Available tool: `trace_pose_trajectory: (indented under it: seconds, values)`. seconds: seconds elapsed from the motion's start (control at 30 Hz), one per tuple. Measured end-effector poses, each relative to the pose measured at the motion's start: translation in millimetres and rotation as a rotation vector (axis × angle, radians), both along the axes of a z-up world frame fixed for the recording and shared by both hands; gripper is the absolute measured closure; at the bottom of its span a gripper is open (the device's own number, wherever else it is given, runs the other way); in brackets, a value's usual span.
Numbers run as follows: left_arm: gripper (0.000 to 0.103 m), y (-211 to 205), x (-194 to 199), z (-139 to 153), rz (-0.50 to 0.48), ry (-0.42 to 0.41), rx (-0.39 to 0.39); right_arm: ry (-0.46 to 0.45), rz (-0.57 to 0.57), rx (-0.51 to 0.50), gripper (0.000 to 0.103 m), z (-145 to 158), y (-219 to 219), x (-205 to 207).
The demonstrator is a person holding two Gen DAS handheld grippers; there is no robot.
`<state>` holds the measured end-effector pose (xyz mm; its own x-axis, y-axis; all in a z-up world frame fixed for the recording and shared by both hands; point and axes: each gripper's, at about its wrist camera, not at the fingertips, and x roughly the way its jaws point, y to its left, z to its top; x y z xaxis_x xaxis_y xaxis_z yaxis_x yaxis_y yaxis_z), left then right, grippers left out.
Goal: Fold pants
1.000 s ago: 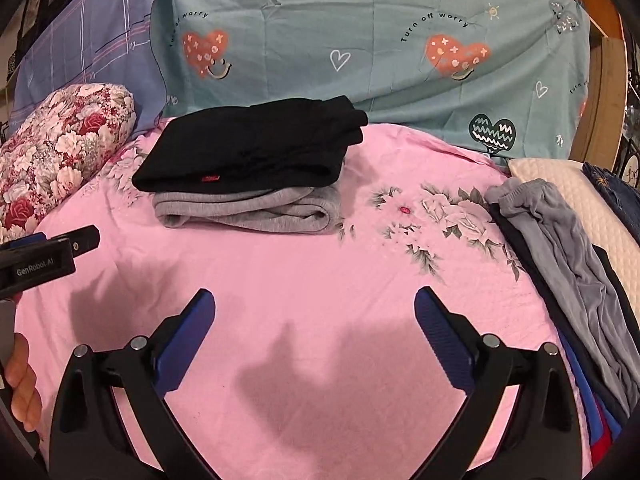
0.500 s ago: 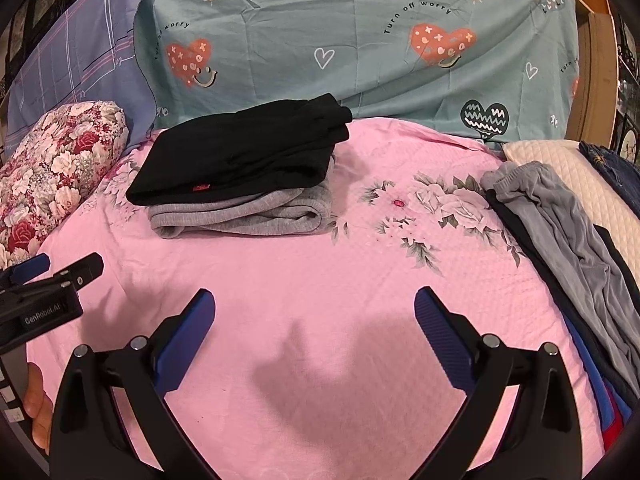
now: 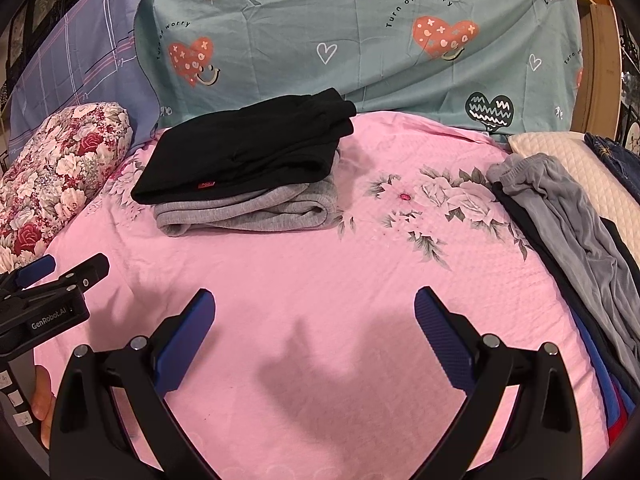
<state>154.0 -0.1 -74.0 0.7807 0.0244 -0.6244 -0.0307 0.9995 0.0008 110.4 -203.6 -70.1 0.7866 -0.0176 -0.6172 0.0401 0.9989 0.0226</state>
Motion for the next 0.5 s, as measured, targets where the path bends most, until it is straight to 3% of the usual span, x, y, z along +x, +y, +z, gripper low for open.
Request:
trace_pose_trajectory:
  seconds: [0.5]
  values:
    - [0.002,2.3,0.8,-1.6,0.002,0.014,-0.025,0.015,-0.008,0.033,0.003,-1.8,-2.7,0.4]
